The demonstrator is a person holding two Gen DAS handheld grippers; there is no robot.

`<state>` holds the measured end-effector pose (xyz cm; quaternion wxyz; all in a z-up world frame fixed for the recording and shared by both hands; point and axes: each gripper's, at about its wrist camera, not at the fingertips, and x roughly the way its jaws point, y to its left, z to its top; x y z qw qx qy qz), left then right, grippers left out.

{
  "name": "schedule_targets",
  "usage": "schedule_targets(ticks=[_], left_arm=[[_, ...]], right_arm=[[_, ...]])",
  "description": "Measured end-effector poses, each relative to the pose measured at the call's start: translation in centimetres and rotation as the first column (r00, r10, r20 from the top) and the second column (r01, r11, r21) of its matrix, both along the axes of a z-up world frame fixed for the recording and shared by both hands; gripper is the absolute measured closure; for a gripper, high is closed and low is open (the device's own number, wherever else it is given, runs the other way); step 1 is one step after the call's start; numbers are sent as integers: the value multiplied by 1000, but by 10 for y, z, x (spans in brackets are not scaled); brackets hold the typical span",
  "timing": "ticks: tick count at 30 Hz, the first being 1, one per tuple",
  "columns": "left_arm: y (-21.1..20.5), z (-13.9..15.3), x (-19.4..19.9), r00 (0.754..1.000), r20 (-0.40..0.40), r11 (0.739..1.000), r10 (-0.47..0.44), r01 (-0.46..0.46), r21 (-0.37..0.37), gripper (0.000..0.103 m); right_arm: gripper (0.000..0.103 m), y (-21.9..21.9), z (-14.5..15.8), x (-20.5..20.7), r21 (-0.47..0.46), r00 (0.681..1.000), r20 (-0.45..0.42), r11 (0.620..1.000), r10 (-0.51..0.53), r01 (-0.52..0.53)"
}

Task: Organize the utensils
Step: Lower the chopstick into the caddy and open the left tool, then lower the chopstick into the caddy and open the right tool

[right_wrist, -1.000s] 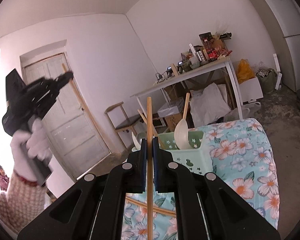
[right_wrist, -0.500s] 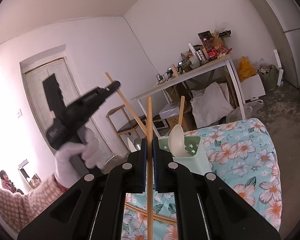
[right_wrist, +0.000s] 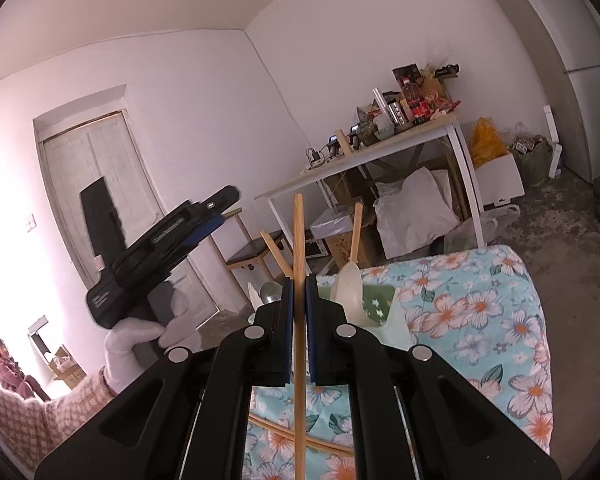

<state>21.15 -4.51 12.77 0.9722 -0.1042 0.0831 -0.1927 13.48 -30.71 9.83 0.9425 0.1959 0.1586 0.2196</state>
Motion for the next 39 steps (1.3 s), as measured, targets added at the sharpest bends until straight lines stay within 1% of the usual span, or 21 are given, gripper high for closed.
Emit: schedule_targets(ticks=[1,3,5,7,8,12,15,18,20,22,25,27,29,33,36,39], left_arm=[[5,2,-4,1000,3,1000,5,-5,-8,35],[14,6,-15,1000,5,1000,7,-7,-17,33],[20,9,-26,1000,6,1000,12,-12,-14,27],[30,8,-41,1000,2,1000,19,-19,-3,24],[35,8,-47,1000,-1,1000,21,-21,4,20],[57,-6,-72,998,-28,998,53,-52,39,18],[76,-26,-89,993,-58,993,101,-97,73,16],[91,-44,-99,987,-80,985,142,-133,107,14],[98,-56,-104,979,-99,976,176,-161,143,13],[105,-65,-109,972,-105,969,208,-190,158,12],[115,-76,-114,963,-116,963,243,-225,151,10],[122,-84,-113,959,-136,962,249,-230,146,10],[123,-91,-116,956,-144,961,254,-233,150,10],[130,-103,-114,952,-175,962,253,-229,146,10],[129,-107,-114,952,-183,965,247,-223,139,10],[129,-111,-115,952,-185,964,245,-220,146,10]], right_arm=[[97,1,4,0,-1,1000,7,1000,-1,1],[97,3,15,3,-1,999,37,1000,-2,2],[97,8,26,6,-5,998,62,1000,-5,5],[97,13,38,13,-7,996,92,1000,-3,3],[97,17,43,17,-9,994,106,1000,-2,3],[97,38,70,36,-36,984,179,999,-12,19],[97,50,85,55,-39,976,215,998,-30,39],[97,64,93,71,-65,964,255,993,-79,98],[97,73,94,82,-85,958,265,987,-106,133],[97,83,92,94,-110,955,266,980,-130,164],[97,94,86,111,-151,947,267,963,-177,223],[97,98,83,120,-161,944,263,955,-202,249],[97,104,79,125,-190,935,272,939,-230,286],[97,116,68,137,-254,930,262,911,-257,324],[97,124,61,143,-300,932,247,893,-267,335],[97,128,54,145,-323,935,231,885,-271,336]])
